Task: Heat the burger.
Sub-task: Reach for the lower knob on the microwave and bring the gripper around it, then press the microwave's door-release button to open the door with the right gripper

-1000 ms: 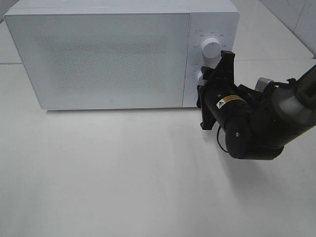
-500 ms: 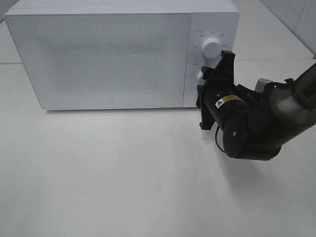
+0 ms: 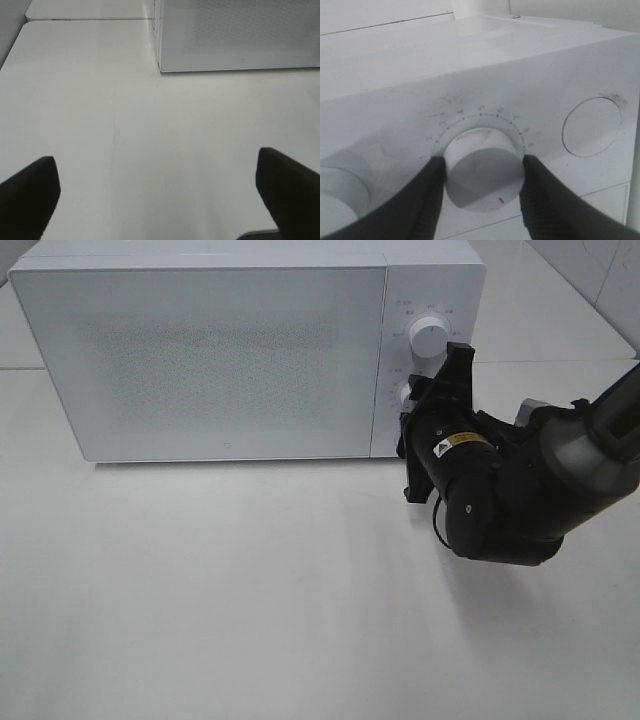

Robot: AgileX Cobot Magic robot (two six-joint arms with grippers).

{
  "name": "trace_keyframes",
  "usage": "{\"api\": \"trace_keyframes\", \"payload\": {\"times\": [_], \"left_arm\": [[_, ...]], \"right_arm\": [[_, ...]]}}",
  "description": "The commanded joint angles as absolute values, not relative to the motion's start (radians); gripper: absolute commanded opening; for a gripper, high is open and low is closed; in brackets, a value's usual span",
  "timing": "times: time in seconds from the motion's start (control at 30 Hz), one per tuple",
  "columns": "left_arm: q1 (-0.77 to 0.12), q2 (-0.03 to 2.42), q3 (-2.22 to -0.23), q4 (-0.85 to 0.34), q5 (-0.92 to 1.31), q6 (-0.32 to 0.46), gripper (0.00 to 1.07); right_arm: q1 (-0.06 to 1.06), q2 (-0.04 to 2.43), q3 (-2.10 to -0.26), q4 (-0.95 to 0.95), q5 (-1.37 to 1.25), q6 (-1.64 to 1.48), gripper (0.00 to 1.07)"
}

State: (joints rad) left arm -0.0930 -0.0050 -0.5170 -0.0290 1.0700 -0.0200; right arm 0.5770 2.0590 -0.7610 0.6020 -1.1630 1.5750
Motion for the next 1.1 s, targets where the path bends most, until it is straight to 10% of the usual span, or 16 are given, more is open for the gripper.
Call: {"api": "trace_keyframes", "payload": {"times": [0.03, 0.3, 1.1], "left_arm": [[-0.091, -0.021, -0.517, -0.036, 1.071, -0.021, 1.00], [-0.091, -0.021, -0.517, -0.036, 1.071, -0.021, 1.00], [-0.091, -0.021, -0.517, -0.036, 1.071, -0.013, 1.00]], "right_arm": [[0.570, 2.046, -0.800, 0.566, -1.397, 1.540, 0.52], [0.573, 2.040, -0.782, 0.541, -1.376, 1.498, 0.71], [0.570, 1.708, -0.552, 0.295, -0.640, 0.925, 0.68]]}}
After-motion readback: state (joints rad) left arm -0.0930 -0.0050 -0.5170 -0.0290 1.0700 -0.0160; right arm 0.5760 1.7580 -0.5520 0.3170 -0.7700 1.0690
